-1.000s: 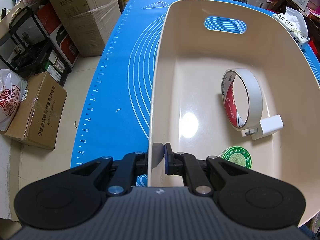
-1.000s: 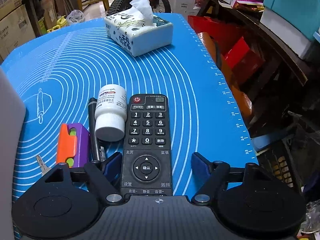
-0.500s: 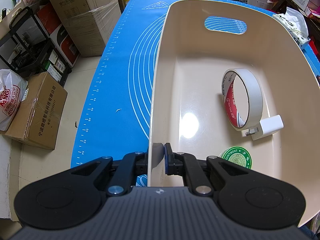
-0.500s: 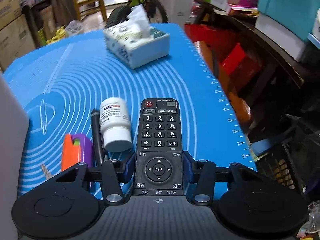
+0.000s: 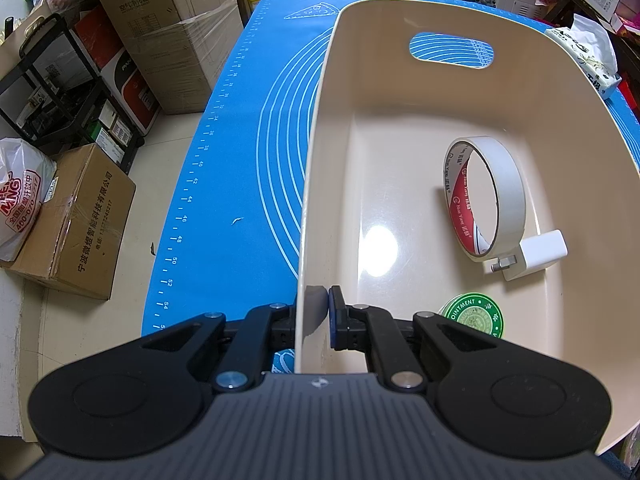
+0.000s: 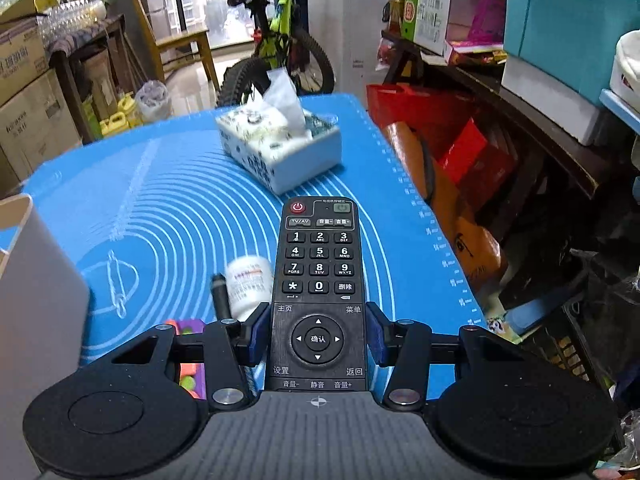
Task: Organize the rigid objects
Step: 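Grasp the black TV remote with the right gripper, then carry the remote into the bin and open the right gripper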
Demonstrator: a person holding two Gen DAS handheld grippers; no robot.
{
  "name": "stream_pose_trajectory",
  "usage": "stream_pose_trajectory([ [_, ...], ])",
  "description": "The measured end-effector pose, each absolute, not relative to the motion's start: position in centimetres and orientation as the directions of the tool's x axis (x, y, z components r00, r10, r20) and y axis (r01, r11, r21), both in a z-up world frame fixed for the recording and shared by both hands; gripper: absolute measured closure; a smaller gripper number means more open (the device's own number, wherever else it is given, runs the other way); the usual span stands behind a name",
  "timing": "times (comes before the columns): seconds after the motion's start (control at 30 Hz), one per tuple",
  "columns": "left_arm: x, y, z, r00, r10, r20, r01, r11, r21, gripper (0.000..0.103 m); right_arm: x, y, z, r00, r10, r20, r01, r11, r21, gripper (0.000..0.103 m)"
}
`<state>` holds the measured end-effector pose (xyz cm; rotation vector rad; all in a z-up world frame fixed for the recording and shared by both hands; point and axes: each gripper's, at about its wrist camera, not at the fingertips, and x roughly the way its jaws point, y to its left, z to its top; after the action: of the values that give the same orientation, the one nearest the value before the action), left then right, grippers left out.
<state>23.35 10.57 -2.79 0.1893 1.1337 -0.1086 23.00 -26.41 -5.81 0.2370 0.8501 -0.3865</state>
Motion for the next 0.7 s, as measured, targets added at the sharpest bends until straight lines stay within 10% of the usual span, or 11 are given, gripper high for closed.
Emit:
stream_pose_trajectory([
  [0.7, 23.4, 10.8, -2.7, 0.42, 0.01, -0.907, 0.184, 0.978, 0.096, 0.092, 24.0, -13.6, 2.5, 0.78, 0.074, -0.621, 0.056, 0.981, 0.188, 0.049],
])
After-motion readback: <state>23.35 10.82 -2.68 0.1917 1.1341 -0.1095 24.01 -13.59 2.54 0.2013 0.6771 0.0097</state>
